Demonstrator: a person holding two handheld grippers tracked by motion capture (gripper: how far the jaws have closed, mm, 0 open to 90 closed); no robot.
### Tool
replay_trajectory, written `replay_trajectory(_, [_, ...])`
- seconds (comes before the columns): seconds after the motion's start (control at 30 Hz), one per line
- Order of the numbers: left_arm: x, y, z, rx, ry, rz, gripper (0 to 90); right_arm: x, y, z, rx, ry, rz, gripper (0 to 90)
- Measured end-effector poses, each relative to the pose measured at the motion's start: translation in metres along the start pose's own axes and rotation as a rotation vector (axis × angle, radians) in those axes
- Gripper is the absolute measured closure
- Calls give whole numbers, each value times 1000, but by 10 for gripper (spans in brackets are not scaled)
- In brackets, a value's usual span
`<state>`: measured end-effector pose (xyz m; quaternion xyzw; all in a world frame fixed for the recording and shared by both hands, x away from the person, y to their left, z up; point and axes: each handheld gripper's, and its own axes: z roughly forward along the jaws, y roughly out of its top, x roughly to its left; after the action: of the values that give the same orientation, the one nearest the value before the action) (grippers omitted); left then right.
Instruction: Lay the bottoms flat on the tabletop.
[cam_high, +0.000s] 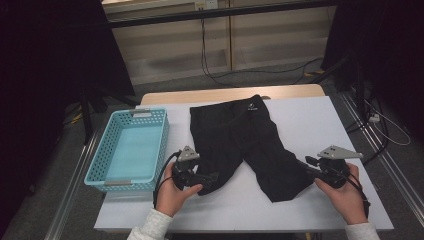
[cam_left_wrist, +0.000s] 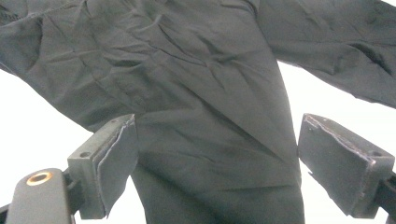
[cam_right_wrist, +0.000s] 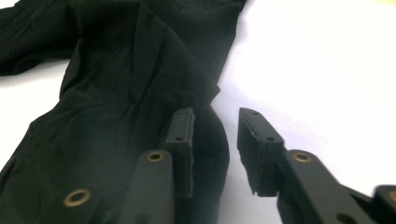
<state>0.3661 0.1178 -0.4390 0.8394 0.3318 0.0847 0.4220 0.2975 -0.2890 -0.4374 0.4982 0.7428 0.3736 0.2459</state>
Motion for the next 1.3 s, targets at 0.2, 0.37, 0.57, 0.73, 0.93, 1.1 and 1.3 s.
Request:
replay_trajectory(0.2, [-1,0,1,9,-7,7,130,1,-7,23,72,-1,-8,595])
replay_trajectory(0.37, [-1,0,3,3,-5,4,131,6,-2,42,99,44,-37,882])
replay_trajectory(0.57, [0,0,2,2,-1,3,133,16,19,39,63,83,-65,890])
replay_trajectory(0.73, [0,1,2,1,-4,7,134,19,40,54,22,94,-40,890])
replay_trajectory(0.93, [0,0,3,4,-5,6,134,12,42,76,90,72,-13,885])
replay_trajectory(1.1, [1,0,1,-1,-1,10,135,11,30,78,115,51,-3,574])
replay_trajectory(1.3, [-1,0,1,-2,-4,3,135,12,17,41,19,30,15,433])
